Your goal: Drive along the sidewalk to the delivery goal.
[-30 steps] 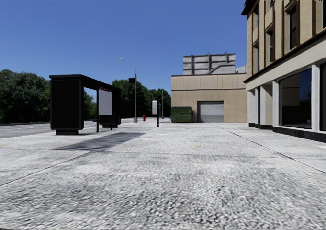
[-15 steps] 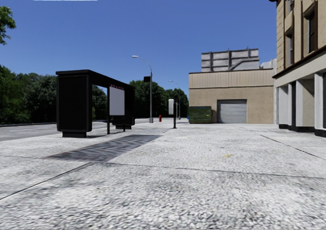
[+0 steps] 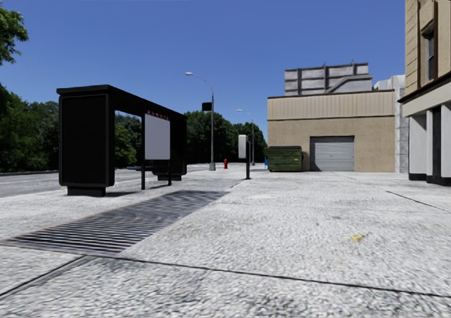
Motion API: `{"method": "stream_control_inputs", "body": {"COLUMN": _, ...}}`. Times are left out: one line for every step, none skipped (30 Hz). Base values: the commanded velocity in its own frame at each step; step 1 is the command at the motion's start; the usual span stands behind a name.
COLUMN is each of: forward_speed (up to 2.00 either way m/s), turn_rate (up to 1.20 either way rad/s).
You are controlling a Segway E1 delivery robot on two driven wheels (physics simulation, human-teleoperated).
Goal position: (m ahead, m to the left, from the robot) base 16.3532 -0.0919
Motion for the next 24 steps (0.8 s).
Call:
{"method": "stream_control_inputs", "body": {"forward_speed": 2.00, "turn_rate": 0.18}}
{"method": "stream_control_inputs", "body": {"forward_speed": 2.00, "turn_rate": 0.20}}
{"method": "stream_control_inputs", "body": {"forward_speed": 2.00, "turn_rate": 0.21}}
{"method": "stream_control_inputs", "body": {"forward_speed": 2.00, "turn_rate": 0.21}}
{"method": "stream_control_inputs", "body": {"forward_speed": 2.00, "turn_rate": 0.21}}
{"method": "stream_control_inputs", "body": {"forward_speed": 2.00, "turn_rate": 0.21}}
{"method": "stream_control_inputs", "body": {"forward_speed": 2.00, "turn_rate": 0.21}}
{"method": "stream_control_inputs", "body": {"forward_speed": 2.00, "turn_rate": 0.21}}
{"method": "stream_control_inputs", "body": {"forward_speed": 2.00, "turn_rate": 0.21}}
{"method": "stream_control_inputs", "body": {"forward_speed": 2.00, "turn_rate": 0.20}}
{"method": "stream_control_inputs", "body": {"forward_speed": 2.00, "turn_rate": 0.20}}
{"method": "stream_control_inputs", "body": {"forward_speed": 2.00, "turn_rate": 0.20}}
{"method": "stream_control_inputs", "body": {"forward_speed": 2.00, "turn_rate": 0.20}}
{"method": "stream_control_inputs", "body": {"forward_speed": 2.00, "turn_rate": 0.20}}
{"method": "stream_control_inputs", "body": {"forward_speed": 2.00, "turn_rate": 0.20}}
{"method": "stream_control_inputs", "body": {"forward_speed": 2.00, "turn_rate": 0.20}}
{"method": "stream_control_inputs", "body": {"forward_speed": 2.00, "turn_rate": 0.20}}
{"method": "stream_control_inputs", "body": {"forward_speed": 2.00, "turn_rate": 0.20}}
{"method": "stream_control_inputs", "body": {"forward_speed": 2.00, "turn_rate": 0.20}}
{"method": "stream_control_inputs", "body": {"forward_speed": 2.00, "turn_rate": 0.20}}
{"method": "stream_control_inputs", "body": {"forward_speed": 2.00, "turn_rate": 0.20}}
{"method": "stream_control_inputs", "body": {"forward_speed": 2.00, "turn_rate": 0.20}}
{"method": "stream_control_inputs", "body": {"forward_speed": 2.00, "turn_rate": 0.20}}
{"method": "stream_control_inputs", "body": {"forward_speed": 2.00, "turn_rate": 0.16}}
